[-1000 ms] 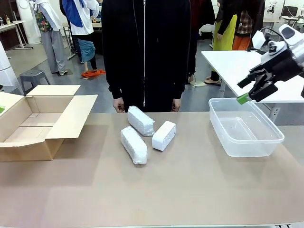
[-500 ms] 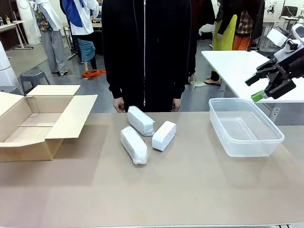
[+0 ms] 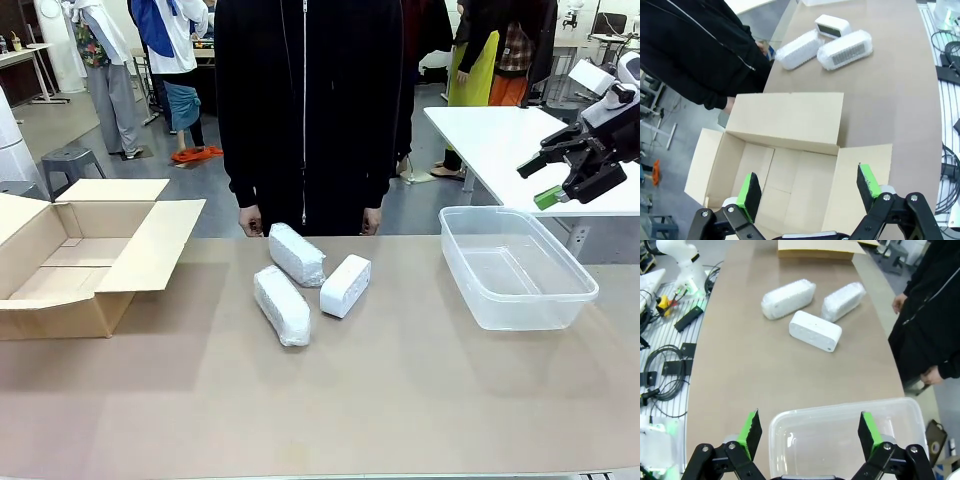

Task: Separate and place wrapped and unwrapped clocks.
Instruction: Pick up the Digital clock indicated by the person.

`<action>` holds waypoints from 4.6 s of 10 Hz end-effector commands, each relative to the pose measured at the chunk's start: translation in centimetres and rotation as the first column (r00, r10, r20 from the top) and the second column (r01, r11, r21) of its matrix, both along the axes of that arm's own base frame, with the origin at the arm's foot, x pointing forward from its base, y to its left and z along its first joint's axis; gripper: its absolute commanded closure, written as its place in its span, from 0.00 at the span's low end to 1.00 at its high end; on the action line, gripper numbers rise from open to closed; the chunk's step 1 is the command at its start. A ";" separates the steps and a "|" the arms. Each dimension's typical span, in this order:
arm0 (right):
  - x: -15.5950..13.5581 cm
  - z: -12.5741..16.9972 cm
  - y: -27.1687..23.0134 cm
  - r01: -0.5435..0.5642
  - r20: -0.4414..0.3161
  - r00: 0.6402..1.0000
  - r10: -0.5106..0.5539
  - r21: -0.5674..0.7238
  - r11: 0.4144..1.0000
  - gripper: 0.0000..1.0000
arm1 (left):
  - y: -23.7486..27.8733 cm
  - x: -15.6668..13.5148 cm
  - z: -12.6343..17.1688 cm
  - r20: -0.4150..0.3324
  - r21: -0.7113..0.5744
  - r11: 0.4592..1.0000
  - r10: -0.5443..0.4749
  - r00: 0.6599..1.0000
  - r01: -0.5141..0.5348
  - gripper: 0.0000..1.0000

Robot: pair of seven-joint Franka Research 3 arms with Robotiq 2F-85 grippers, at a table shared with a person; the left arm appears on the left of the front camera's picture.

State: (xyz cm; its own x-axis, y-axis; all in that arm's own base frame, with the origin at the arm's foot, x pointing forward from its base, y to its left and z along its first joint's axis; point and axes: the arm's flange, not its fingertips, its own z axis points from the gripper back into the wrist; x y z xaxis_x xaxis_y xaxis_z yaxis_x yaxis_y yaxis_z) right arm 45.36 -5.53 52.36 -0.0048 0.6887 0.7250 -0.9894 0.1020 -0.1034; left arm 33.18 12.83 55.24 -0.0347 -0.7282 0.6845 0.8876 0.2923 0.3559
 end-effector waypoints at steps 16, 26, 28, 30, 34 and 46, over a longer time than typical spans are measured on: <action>0.0 0.0 0.0 0.000 0.000 1.000 0.000 0.000 1.000 0.00 | 0.0 0.0 0.0 0.000 0.000 1.000 0.000 1.000 0.000 0.00; 0.0 0.0 0.0 0.000 0.000 1.000 0.000 0.000 1.000 0.00 | 0.0 0.0 0.0 0.000 0.000 1.000 0.000 1.000 0.000 0.00; 0.0 0.0 0.0 0.000 0.000 1.000 0.000 0.000 1.000 0.00 | 0.0 0.0 0.0 0.000 0.000 1.000 0.000 1.000 0.000 0.00; 0.0 0.0 0.0 0.000 0.000 1.000 0.000 0.000 1.000 0.00 | 0.0 0.0 0.0 0.000 0.000 1.000 0.000 1.000 0.000 0.00; 0.0 0.0 0.0 0.000 0.000 1.000 0.000 0.000 1.000 0.00 | 0.0 0.0 0.0 0.000 0.000 1.000 0.000 1.000 0.000 0.00; 0.9 0.7 12.8 -0.071 -0.042 0.997 0.061 -0.303 0.950 0.00 | 0.0 0.0 0.0 0.000 0.000 1.000 0.000 1.000 0.000 0.00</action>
